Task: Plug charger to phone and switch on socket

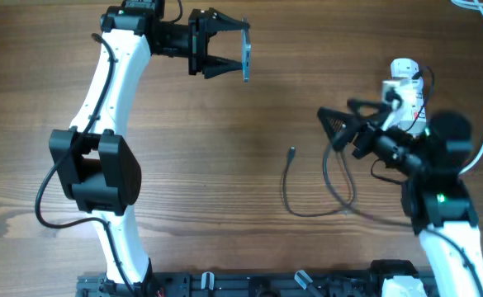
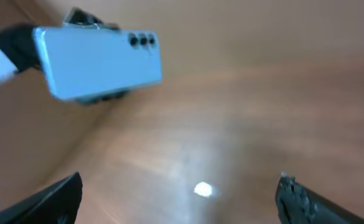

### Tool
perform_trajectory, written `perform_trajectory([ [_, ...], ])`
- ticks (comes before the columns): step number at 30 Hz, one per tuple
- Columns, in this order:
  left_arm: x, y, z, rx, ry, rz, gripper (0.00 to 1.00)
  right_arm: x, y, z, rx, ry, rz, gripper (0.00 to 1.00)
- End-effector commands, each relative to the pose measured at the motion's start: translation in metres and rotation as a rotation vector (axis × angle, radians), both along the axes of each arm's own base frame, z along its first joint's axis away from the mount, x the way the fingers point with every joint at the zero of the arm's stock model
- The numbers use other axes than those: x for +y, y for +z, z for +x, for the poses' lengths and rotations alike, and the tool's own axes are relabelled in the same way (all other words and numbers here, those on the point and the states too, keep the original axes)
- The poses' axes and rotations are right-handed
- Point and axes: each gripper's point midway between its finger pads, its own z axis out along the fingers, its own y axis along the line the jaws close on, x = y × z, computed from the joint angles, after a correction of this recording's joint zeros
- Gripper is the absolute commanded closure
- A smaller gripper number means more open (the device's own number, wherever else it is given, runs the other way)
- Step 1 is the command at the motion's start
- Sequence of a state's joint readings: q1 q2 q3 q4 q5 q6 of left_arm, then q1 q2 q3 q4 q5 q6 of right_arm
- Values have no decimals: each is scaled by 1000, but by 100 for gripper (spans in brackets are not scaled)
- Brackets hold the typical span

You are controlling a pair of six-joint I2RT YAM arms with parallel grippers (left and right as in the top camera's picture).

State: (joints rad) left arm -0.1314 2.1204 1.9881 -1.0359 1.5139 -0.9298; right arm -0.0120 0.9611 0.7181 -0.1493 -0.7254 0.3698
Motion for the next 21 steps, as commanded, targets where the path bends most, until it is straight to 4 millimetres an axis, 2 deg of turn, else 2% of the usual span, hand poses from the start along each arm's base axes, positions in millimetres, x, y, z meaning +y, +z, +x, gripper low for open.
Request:
perform_trajectory([
  [1,3,31,-9,-66,-22,-66,37,-26,-19,17,209,-151,-161,1],
  [2,3,31,-8,-66,-22,-66,37,-44,-29,18,309,-247,-266,0],
  [3,3,31,-9,-66,-22,-66,37,-49,-28,20,343,-285,-317,0],
  [6,3,31,-9,-66,-22,-66,37,-25,-3,30,338,-255,-132,0],
  [7,3,31,-9,-66,-22,-66,37,-20,1,31,307,-216,-135,0],
  [8,3,31,-9,-65,-22,-66,37,-5,9,26,240,-107,-175,0],
  [9,3,31,-9,-65,-22,-66,37,0,10,22,256,-104,-198,0],
  [11,3,31,-9,-65,-22,-66,37,-4,10,17,281,-168,-293,0],
  [14,3,31,-8,-66,-22,-66,37,-26,21,11,316,-400,-420,0],
  [18,3,31,-9,-66,-22,-66,38,-23,30,19,286,-422,-374,0],
  [21,1,31,-9,-66,-26,-66,38,-13,25,13,307,-351,-369,0],
])
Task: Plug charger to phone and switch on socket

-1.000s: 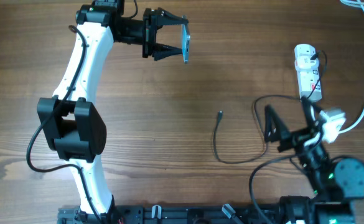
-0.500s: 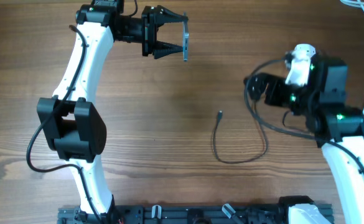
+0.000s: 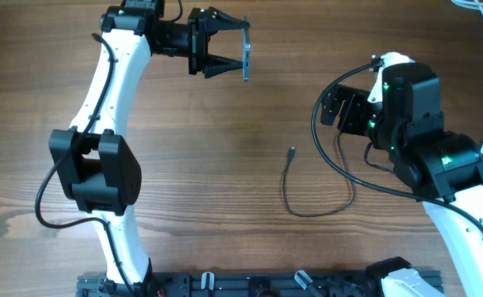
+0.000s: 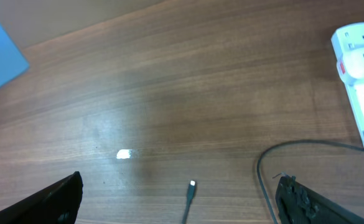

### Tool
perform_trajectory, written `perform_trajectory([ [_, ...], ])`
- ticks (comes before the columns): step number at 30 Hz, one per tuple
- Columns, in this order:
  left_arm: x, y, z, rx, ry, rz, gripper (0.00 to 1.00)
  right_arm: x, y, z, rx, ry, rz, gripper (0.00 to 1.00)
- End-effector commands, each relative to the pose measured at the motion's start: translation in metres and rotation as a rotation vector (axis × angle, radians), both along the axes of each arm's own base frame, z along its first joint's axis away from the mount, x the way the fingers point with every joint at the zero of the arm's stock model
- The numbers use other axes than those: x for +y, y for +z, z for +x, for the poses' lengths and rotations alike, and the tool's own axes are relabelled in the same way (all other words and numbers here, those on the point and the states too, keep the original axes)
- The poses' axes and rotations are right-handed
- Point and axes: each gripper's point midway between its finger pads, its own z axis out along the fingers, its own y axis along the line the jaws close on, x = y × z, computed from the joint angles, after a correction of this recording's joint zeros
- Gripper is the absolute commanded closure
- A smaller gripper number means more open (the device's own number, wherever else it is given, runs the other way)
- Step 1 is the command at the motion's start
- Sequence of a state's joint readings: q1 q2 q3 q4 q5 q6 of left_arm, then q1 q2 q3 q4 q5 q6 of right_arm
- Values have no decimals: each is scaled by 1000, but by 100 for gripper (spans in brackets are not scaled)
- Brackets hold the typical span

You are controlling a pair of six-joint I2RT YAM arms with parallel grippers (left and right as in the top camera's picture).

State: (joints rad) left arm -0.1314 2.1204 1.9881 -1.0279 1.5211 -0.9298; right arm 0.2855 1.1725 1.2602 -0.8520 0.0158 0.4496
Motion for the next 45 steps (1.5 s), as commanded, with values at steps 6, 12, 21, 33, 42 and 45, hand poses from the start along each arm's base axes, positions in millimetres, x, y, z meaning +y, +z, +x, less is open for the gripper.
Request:
perform_trajectory([
  [6,0,30,-10,-59,-24,-56,39,37,24,1,-60,170,132,0],
  [12,0,30,-10,-59,-25,-56,39,27,32,-15,28,125,23,0],
  [21,-2,14,-3,-70,14,36,40,117,66,-1,2,257,-157,0],
  [33,-22,6,-11,-65,-14,79,41,159,51,45,-78,120,-191,10],
  [42,-22,8,-12,-65,-20,67,39,155,42,56,-68,75,-201,53],
  [45,-22,18,-17,-68,-46,12,39,145,39,61,-48,60,-190,53],
])
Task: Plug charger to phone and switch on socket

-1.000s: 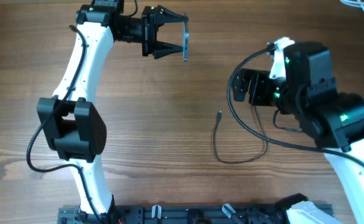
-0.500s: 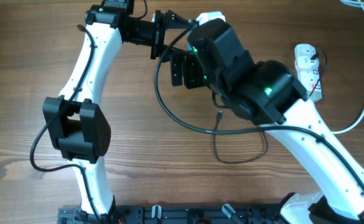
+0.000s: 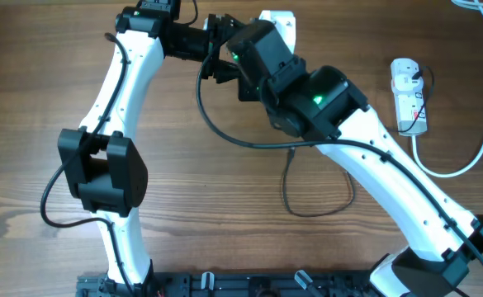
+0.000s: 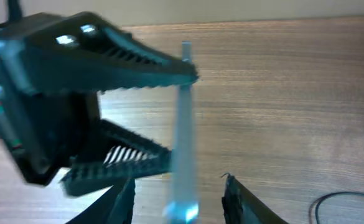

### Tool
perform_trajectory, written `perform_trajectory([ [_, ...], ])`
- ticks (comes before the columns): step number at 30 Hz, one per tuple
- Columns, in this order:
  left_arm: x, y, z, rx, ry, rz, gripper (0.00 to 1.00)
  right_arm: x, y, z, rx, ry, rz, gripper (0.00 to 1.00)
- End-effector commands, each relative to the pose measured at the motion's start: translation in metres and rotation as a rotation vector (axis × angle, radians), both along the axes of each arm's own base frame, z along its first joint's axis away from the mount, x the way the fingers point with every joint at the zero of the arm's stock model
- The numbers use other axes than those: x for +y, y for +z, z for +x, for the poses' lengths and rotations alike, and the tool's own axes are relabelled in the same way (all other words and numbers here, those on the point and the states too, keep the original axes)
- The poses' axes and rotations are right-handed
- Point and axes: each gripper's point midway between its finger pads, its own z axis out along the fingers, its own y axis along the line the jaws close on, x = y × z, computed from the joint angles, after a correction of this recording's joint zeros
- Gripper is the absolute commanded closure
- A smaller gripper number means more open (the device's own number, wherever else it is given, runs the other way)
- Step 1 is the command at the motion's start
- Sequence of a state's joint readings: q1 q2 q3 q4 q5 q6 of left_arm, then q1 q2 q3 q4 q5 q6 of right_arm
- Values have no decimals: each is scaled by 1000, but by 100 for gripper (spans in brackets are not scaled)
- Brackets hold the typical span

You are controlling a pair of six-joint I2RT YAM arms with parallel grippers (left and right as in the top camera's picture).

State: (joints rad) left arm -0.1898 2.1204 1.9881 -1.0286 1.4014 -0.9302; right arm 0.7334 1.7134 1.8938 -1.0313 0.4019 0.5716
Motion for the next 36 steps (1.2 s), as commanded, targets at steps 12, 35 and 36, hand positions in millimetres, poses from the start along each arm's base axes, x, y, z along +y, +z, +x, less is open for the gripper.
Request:
perform_trajectory([
  [12,1,33,-9,-58,-30,-79,39,3,6,11,-1,29,56,62],
  [35,1,28,-6,-57,-13,-45,38,13,7,9,10,62,98,91],
  [36,1,28,-6,-57,-13,-45,38,13,7,9,11,62,98,92],
])
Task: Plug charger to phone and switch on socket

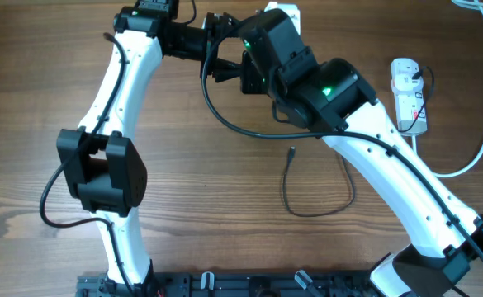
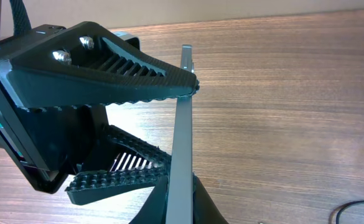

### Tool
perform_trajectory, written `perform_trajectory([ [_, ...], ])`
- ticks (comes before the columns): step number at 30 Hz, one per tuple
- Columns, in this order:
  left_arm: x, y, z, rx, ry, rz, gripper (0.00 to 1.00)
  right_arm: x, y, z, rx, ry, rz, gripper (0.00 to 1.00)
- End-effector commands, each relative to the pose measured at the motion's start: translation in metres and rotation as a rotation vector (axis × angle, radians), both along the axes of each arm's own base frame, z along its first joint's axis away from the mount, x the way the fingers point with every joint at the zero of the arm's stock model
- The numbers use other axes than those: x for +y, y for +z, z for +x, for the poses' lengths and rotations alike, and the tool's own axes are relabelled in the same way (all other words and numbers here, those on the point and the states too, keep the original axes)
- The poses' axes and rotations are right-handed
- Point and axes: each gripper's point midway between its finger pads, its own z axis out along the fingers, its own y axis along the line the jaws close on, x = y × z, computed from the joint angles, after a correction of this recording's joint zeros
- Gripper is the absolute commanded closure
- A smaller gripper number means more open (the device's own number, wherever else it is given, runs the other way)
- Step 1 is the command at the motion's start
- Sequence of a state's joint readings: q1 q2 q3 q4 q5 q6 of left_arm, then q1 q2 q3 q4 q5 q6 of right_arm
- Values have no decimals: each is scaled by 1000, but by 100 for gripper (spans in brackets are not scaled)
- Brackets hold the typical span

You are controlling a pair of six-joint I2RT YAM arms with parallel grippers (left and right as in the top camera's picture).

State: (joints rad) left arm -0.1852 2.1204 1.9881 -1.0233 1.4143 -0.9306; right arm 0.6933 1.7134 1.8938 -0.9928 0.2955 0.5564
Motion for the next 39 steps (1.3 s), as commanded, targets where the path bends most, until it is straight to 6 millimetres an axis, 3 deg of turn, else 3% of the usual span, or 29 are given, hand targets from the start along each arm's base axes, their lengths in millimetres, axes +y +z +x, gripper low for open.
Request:
perform_trajectory([
  [1,0,25,-7,-54,-12,-32,38,8,6,2,-10,19,25,92],
  [4,0,25,-7,-54,-12,-33,34,8,6,2,-3,-5,50,96],
  [7,0,25,-6,-55,-12,-32,5,7,7,3,13,-83,124,96],
  [8,0,26,-5,-64,-12,-34,0,5,9,6,10,-141,162,96],
  [13,-1,29,0,-105,-10,-43,0,-21,26,13,-3,-547,476,96],
  [17,-1,29,-1,-47,-3,-36,14,-26,27,13,87,-821,799,96],
  [23,-2,29,-1,-12,1,-32,17,-26,27,13,123,-958,960,96],
  [31,-1,37,-6,7,-27,-80,44,-13,33,15,165,-923,1023,96],
  [36,0,49,-13,19,-68,-146,49,-8,34,12,194,-903,1031,96],
  [39,1,49,-12,19,-63,-146,57,-16,43,10,178,-905,1050,96],
])
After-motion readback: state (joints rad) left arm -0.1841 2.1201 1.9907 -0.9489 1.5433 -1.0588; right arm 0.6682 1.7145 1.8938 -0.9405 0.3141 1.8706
